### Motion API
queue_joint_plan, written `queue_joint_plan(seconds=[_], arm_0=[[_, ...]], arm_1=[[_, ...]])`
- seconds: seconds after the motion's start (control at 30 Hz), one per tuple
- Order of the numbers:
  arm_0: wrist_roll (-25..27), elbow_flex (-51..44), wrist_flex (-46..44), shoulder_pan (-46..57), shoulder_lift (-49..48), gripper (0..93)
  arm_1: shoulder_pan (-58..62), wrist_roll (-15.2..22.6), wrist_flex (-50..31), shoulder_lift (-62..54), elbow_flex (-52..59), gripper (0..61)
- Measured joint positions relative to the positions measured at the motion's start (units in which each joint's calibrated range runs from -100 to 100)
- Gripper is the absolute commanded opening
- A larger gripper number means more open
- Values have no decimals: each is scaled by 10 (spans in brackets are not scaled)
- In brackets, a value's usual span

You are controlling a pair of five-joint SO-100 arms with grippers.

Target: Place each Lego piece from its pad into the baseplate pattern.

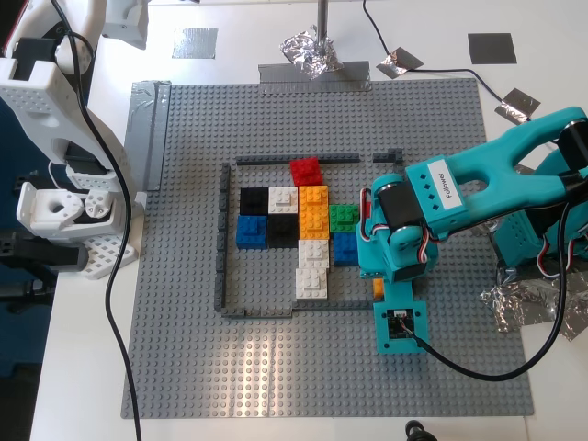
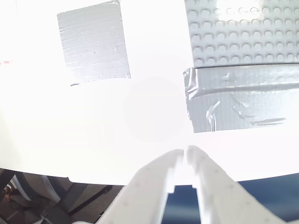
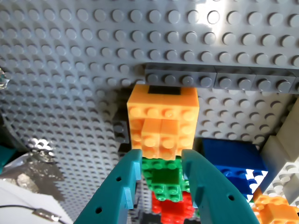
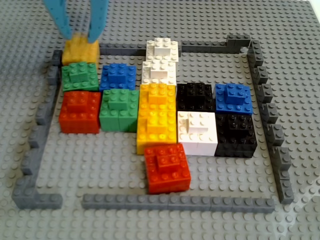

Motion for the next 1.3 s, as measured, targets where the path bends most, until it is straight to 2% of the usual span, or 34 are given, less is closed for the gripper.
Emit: queue_joint_plan(seconds=[0.53, 0.73, 0.9, 1.0, 1.07, 1.17, 1.3], arm_0=[[0, 7, -1, 13, -15, 113], [20, 5, 12, 68, -55, 113], [38, -53, 41, 124, -101, 110], [60, -85, 63, 198, -132, 109], [69, -86, 65, 208, -140, 109], [101, -87, 94, 302, -163, 108], [116, -87, 106, 354, -176, 107]], arm_1=[[0, 0, 0, 0, 0, 2], [0, 0, 0, 0, 0, 2], [4, 4, 2, 0, 0, 2], [14, 5, 10, 0, 0, 2], [14, 5, 12, -1, 0, 2], [14, 5, 22, -16, 0, 2], [14, 5, 23, -22, 0, 2]])
